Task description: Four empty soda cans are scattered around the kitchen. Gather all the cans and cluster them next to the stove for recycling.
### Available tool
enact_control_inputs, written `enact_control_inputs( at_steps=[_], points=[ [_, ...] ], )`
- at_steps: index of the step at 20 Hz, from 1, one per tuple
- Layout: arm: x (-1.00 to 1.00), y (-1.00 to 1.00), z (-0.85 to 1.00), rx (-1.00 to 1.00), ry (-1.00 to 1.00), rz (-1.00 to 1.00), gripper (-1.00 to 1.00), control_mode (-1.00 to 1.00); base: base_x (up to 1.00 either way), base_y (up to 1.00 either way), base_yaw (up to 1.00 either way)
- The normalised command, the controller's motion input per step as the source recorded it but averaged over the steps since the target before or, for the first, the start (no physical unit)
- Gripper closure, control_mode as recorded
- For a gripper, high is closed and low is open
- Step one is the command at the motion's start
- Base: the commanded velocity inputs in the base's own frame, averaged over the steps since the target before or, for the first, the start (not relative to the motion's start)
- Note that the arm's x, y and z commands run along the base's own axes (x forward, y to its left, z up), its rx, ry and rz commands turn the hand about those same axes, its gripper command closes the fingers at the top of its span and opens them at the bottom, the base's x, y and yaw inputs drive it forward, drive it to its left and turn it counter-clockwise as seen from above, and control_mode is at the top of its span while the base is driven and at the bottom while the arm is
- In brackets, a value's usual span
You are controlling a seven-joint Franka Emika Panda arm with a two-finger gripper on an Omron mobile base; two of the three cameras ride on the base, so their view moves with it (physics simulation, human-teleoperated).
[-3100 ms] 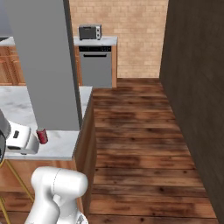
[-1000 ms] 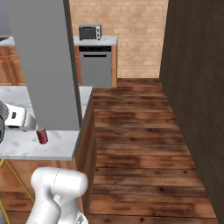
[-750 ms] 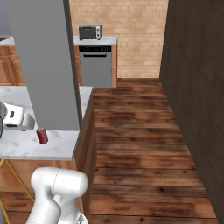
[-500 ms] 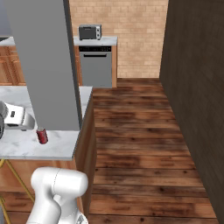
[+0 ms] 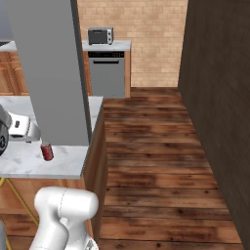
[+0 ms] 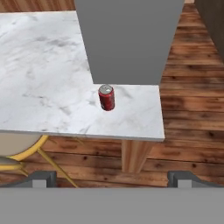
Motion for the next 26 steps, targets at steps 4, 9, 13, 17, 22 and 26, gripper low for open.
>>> enact_control_inputs(
  at_steps=[4,9,13,17,22,26],
  points=[
    [0.1,0.08,-0.01,0.0,0.0,0.0,-1.0,-1.0,0.0,0.0,0.0],
    [0.15,0.12,-0.09,0.0,0.01,0.0,-1.0,-1.0,0.0,0.0,0.0],
    [0.14,0.04,-0.07,0.0,0.01,0.0,-1.0,-1.0,0.0,0.0,0.0],
    [0.15,0.0,-0.13,0.0,0.04,0.0,-1.0,-1.0,0.0,0.0,0.0],
    [0.21,0.0,-0.18,0.0,0.06,0.0,-1.0,-1.0,0.0,0.0,0.0],
    [0.19,0.07,-0.18,0.0,0.03,0.0,-1.0,-1.0,0.0,0.0,0.0]
  ],
)
